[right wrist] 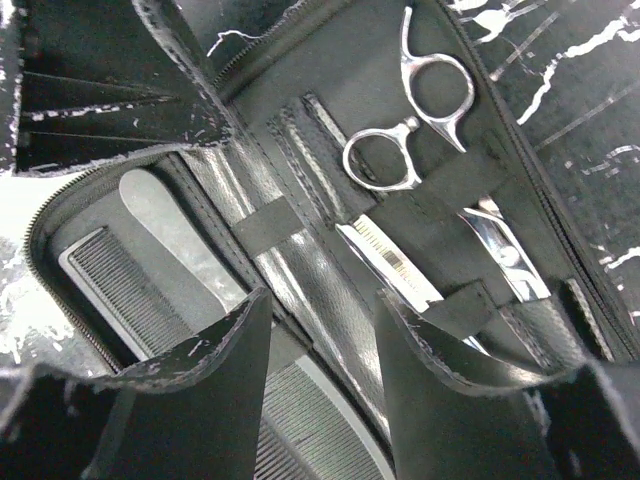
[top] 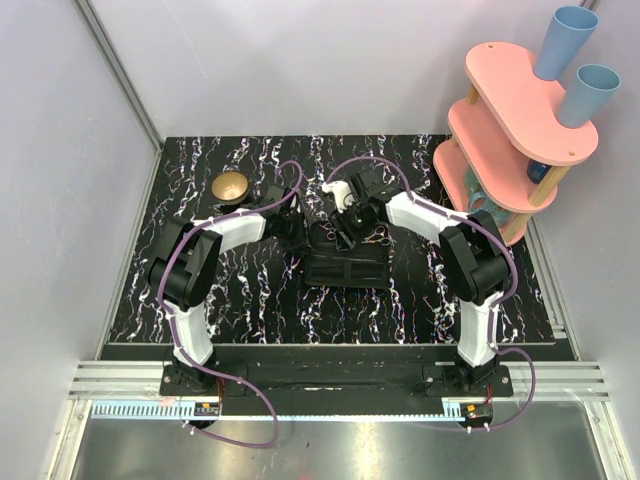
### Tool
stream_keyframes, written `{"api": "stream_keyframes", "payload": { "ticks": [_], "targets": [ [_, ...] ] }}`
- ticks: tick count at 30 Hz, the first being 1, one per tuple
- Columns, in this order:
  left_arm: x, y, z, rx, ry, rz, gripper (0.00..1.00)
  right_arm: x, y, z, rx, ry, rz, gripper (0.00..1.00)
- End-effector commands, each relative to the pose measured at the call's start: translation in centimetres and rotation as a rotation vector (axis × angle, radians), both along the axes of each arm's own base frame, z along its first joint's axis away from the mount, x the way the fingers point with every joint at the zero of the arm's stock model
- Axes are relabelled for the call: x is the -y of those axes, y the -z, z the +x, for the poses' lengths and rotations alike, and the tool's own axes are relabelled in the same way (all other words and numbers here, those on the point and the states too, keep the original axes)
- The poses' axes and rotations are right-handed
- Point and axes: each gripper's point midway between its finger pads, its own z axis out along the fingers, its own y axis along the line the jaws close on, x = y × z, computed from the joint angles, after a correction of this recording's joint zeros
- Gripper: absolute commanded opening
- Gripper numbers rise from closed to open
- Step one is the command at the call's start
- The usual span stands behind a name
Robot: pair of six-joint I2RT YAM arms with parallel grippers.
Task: Sort the hair-cutting tools
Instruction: Place the scissors in the hairdressing tool bag.
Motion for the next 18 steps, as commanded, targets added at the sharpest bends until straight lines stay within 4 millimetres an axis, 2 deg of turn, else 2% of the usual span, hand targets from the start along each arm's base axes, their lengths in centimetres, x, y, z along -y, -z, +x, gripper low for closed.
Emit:
{"api": "stream_keyframes", "payload": {
  "ticks": [1, 3, 11, 18],
  "targets": [
    [-1.3, 0.9, -1.0, -0.043, -0.001, 0.073, 0.36, -0.6, 1.1, 1.3, 0.171, -0.03, -0.101, 0.53],
    [-1.3, 0.9, -1.0, -0.046, -0.002, 0.071, 0.36, -1.2, 1.2, 1.4, 0.219, -0.042, -0.11, 0.52],
    [-1.2, 1.1, -1.1, -0.05, 0.003, 0.069, 0.36, -0.7, 2.0, 2.6, 0.351, -0.058, -0.155, 0.48],
    [-1.3, 1.1, -1.1, -0.057, 0.0, 0.06, 0.36, -1.3, -1.0, 2.8, 0.401, -0.061, -0.108, 0.46]
  ]
}}
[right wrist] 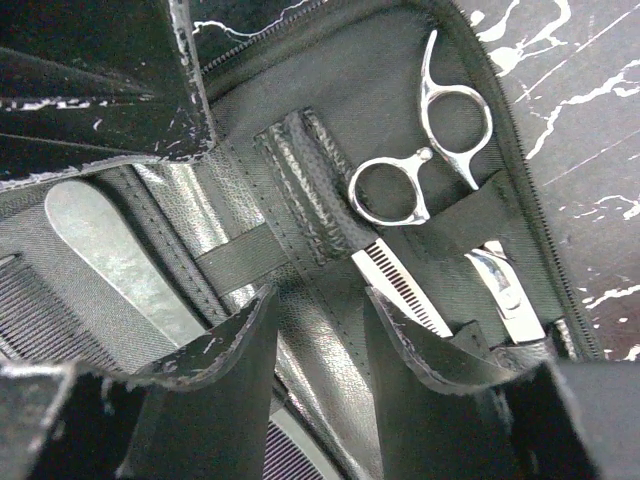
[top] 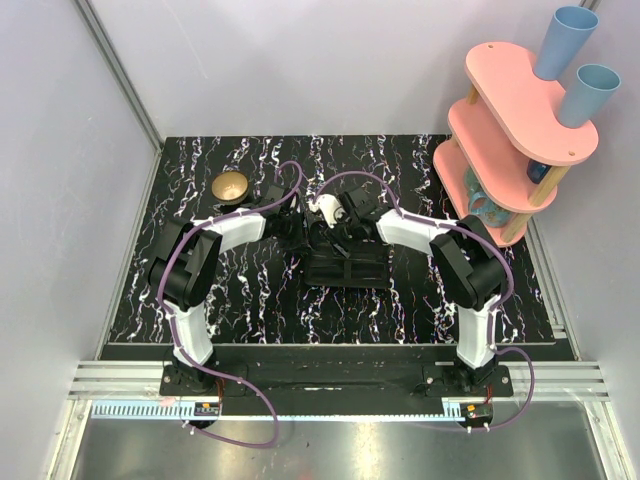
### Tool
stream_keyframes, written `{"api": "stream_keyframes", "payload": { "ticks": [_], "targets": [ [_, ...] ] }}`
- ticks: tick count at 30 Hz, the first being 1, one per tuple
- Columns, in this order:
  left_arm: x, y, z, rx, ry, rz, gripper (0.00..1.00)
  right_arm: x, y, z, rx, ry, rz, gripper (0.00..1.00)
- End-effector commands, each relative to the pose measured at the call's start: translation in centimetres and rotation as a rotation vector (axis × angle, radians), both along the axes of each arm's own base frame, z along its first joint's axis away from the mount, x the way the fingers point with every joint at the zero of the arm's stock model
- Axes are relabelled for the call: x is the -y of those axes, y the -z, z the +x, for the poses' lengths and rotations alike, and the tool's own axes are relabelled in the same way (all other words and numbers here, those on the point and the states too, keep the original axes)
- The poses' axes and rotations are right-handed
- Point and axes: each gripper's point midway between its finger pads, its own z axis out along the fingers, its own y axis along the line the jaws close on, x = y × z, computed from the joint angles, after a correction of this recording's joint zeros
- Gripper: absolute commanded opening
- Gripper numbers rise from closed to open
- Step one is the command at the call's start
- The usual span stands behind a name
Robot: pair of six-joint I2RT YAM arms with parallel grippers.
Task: Sort the hair-cutting tools
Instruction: Place the scissors in the hairdressing tool bag.
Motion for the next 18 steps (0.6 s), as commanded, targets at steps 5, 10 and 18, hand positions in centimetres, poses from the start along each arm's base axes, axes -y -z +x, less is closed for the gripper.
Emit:
{"api": "stream_keyframes", "payload": {
  "ticks": [5, 10, 18],
  "targets": [
    [-1.4, 1.1, -0.8, -0.048, -0.005, 0.057, 0.36, -0.5, -5.0, 2.8, 0.174, 0.013, 0.047, 0.45],
    [-1.4, 1.1, -0.9, -0.048, -0.006, 0.054, 0.36, -0.6, -4.8, 3.0, 0.178, 0.018, 0.047, 0.41],
    [-1.3, 1.2, -1.0, -0.052, 0.0, 0.045, 0.36, -0.1, -2.9, 3.3, 0.173, -0.028, -0.026, 0.4]
  ]
}}
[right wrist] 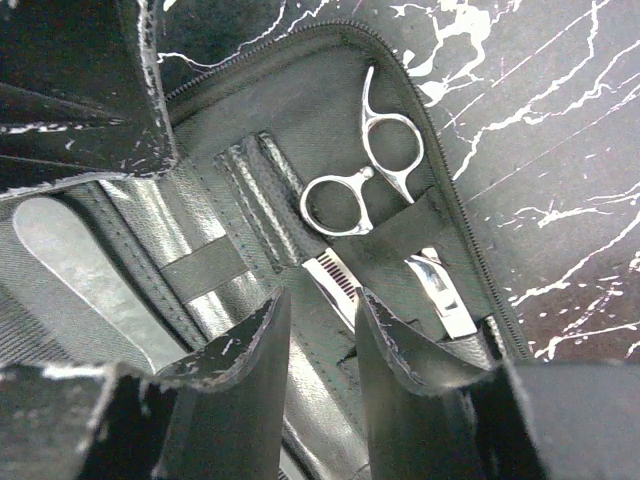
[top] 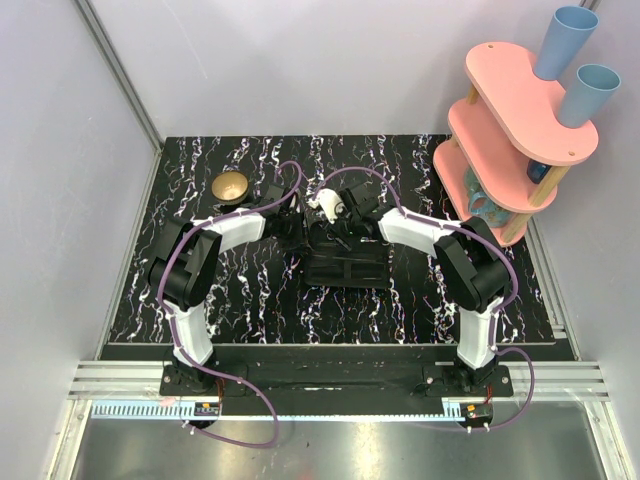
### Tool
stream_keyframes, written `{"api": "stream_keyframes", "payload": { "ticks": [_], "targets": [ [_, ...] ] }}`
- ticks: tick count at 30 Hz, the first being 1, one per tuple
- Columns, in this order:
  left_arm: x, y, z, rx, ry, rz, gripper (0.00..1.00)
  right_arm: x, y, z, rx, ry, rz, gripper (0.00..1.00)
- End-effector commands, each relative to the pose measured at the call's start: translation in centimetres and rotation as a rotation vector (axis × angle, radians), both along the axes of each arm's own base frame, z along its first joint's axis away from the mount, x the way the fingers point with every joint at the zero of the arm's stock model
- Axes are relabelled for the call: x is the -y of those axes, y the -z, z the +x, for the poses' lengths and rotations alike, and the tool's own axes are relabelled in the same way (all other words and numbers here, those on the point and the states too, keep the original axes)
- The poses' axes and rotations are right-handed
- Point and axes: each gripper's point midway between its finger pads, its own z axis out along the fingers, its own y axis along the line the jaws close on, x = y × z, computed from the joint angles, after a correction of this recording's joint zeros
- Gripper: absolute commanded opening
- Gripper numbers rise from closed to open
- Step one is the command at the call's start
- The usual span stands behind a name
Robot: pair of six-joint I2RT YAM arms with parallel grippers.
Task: Sort the hair-cutting tools
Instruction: Place the scissors in the hairdressing tool bag.
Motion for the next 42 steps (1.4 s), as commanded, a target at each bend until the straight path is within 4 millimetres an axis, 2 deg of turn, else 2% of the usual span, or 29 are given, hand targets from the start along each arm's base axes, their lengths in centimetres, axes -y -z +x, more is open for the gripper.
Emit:
{"api": "stream_keyframes", "payload": {
  "ticks": [1, 7, 9, 13, 22, 28, 31, 34, 42],
  "targets": [
    [-1.1, 1.3, -1.0, -0.049, 0.003, 0.045, 0.36, -0.3, -1.3, 2.0, 0.086, -0.031, -0.025, 0.41],
    [-0.9, 1.1, -1.0, -0.046, 0.006, 0.033, 0.36, -0.6, 0.4, 2.0, 0.06, -0.074, -0.056, 0.41],
    [-0.9, 1.1, -1.1, -0.048, 0.01, 0.032, 0.36, -0.3, 1.5, 1.6, 0.022, -0.08, -0.076, 0.4],
    [-0.8, 1.1, -1.0, -0.045, 0.01, 0.028, 0.36, -0.1, 2.2, 0.9, -0.015, -0.089, -0.085, 0.38],
    [-0.7, 1.2, -0.9, -0.048, 0.013, 0.025, 0.36, 0.9, 2.3, -1.2, -0.08, -0.088, -0.102, 0.27],
    [-0.5, 1.1, -0.8, -0.048, 0.013, 0.019, 0.36, 1.3, 2.4, -1.6, -0.091, -0.09, -0.113, 0.22],
    [-0.5, 1.1, -0.8, -0.049, 0.013, 0.018, 0.36, 1.4, 2.5, -1.3, -0.078, -0.094, -0.127, 0.09],
    [-0.6, 1.1, -0.9, -0.05, 0.013, 0.018, 0.36, 1.6, 2.9, -1.1, -0.073, -0.101, -0.144, 0.03],
    [-0.3, 0.9, -0.8, -0.048, 0.016, 0.01, 0.36, 1.0, 1.6, -2.1, -0.096, -0.125, -0.096, 0.0]
  ]
}}
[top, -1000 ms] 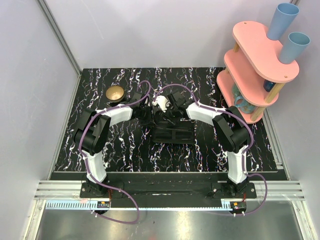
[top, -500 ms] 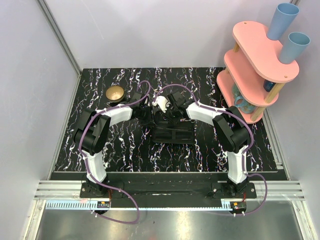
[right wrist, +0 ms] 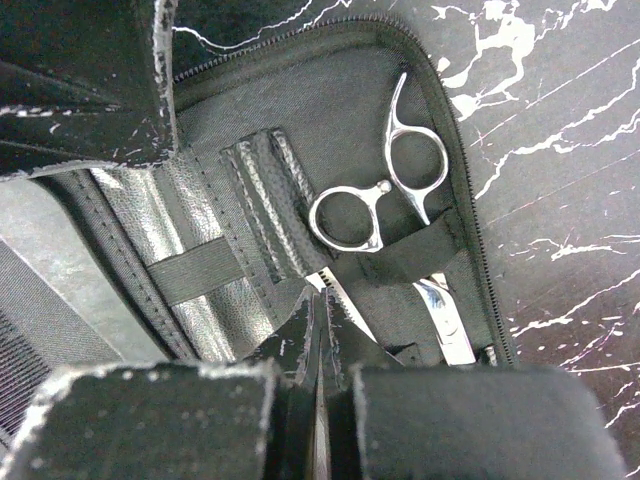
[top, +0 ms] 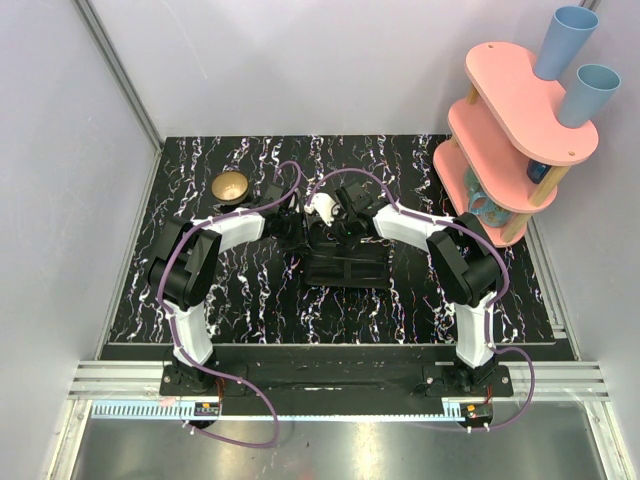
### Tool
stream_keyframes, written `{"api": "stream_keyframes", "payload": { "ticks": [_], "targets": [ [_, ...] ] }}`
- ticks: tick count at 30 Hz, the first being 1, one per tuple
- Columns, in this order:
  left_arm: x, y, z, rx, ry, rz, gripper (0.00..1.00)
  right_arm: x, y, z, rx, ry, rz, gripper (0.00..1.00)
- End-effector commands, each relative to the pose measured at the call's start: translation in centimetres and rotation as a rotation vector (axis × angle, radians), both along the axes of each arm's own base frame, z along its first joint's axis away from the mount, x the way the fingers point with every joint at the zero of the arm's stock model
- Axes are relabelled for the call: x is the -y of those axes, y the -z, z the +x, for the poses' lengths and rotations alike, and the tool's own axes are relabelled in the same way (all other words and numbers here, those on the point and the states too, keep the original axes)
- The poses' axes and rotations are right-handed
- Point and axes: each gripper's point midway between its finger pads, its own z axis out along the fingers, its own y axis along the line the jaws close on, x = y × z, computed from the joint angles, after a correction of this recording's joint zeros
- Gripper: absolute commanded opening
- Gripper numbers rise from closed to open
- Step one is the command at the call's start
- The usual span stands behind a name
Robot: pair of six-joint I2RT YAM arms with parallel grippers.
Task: Sort the hair-cutting tools
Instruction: Place the scissors in the hairdressing tool bag.
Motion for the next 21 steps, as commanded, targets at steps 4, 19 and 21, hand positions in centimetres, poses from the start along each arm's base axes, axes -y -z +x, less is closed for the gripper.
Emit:
{"api": "stream_keyframes", "payload": {
  "ticks": [4, 19, 21],
  "targets": [
    [-0.4, 0.8, -0.4, -0.037, 0.006, 0.017, 0.36, 1.2, -0.1, -2.2, -0.08, 0.01, -0.03, 0.0],
    [-0.4, 0.7, -0.3, -0.036, 0.004, 0.017, 0.37, 1.0, -5.5, 5.4, 0.161, 0.422, 0.098, 0.18],
    [-0.4, 0.6, -0.3, -0.033, 0.001, 0.018, 0.38, 1.8, -7.2, 6.5, 0.217, 0.521, 0.11, 0.29]
  ]
}}
